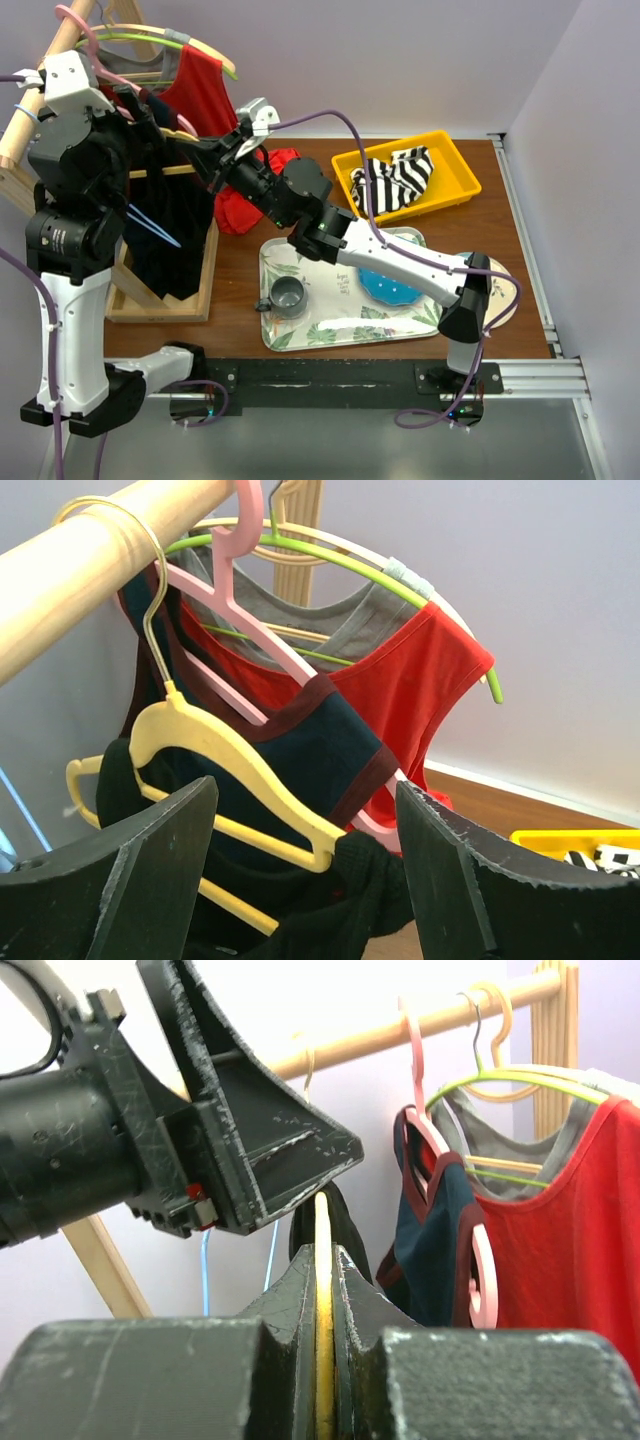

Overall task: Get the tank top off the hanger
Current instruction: Pick up the hanger from the clothesline.

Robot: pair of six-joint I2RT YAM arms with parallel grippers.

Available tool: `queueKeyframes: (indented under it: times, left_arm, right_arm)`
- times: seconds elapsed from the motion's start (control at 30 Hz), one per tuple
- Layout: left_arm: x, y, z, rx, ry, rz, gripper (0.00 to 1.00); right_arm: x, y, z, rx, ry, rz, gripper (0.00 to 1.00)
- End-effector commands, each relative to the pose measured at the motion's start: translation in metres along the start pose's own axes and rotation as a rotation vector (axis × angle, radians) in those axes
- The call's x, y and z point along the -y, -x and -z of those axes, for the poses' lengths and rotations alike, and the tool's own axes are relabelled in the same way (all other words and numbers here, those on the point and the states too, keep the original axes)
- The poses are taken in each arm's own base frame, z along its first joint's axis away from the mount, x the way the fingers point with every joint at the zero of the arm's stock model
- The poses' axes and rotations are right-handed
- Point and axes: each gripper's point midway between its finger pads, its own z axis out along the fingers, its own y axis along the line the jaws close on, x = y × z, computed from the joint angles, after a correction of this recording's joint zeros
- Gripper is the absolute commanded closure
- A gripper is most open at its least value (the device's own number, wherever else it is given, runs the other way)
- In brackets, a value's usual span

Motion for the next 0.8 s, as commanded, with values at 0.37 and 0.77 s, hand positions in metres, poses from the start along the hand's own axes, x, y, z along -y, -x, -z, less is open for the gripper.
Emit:
queueKeyframes:
  times: [0.37,0.77]
  left_arm:
    - [-0.018,0.037,-0.012,0.094,0.142,-0.052,0.27]
    - [-0.003,0.054,-0.022,0.165,0.081,-0.073,0.27]
  right_arm:
    - [-0.008,0.067,0.002,0.261,0.117,-0.091,1.00]
    - [0.010,0.073,0.007,0.284,0.119,-0.106,1.00]
